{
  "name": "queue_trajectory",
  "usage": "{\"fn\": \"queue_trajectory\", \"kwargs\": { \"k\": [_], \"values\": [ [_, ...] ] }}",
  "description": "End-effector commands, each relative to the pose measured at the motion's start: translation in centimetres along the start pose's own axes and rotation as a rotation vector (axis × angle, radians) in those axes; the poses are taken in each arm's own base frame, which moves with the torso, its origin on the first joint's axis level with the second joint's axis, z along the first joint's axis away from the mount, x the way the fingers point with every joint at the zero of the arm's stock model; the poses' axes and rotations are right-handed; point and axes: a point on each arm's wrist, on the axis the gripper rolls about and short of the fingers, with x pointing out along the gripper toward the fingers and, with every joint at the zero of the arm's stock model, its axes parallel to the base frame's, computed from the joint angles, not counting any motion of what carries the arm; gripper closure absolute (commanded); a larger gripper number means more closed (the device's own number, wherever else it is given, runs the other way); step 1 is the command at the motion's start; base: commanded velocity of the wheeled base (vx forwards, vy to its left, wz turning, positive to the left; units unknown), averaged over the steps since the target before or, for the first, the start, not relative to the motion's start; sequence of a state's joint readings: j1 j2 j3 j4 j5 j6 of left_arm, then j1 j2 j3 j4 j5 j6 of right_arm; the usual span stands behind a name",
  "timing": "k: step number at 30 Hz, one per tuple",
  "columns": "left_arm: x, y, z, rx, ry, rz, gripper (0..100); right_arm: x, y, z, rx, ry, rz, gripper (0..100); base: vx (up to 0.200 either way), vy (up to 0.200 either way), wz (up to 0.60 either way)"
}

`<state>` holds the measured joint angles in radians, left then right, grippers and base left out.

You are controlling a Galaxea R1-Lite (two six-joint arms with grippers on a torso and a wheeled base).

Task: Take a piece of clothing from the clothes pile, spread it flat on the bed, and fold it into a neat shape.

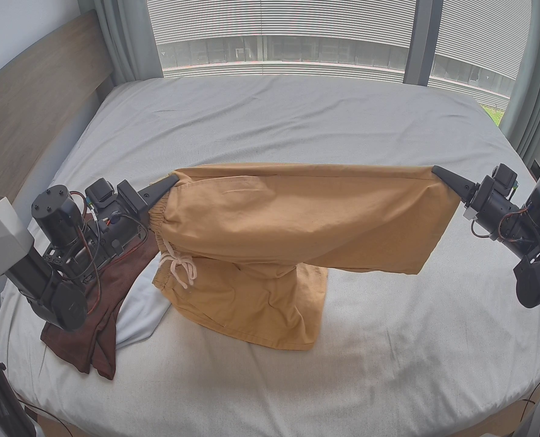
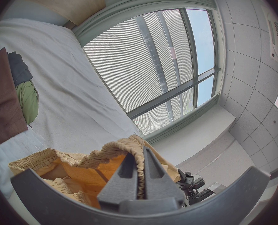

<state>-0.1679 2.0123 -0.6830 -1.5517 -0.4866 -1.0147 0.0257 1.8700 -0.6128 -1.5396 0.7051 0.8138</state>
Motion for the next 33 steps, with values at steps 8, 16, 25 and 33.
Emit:
{"fn": "queue_trajectory", "kwargs": {
  "k": [8, 16, 25, 33],
  "values": [
    [-0.2, -1.5, 0.9, 0.023, -0.031, -0.037, 100, 0.5, 0.1, -0.4, 0.005, 0.012, 0.012, 100, 0.0, 0.0, 0.0],
    [0.7, -1.6, 1.5, 0.038, -0.061, -0.053, 100, 3.3, -3.1, -0.8, 0.015, 0.024, 0.013, 100, 0.0, 0.0, 0.0],
    [2.9, 0.9, 1.5, 0.033, -0.095, -0.03, 100, 5.4, -5.2, -0.5, 0.037, 0.04, -0.006, 100, 0.0, 0.0, 0.0],
    [4.4, 3.2, 1.0, 0.024, -0.105, -0.011, 100, 6.8, -7.7, -0.9, 0.042, 0.04, -0.017, 100, 0.0, 0.0, 0.0]
  ]
}}
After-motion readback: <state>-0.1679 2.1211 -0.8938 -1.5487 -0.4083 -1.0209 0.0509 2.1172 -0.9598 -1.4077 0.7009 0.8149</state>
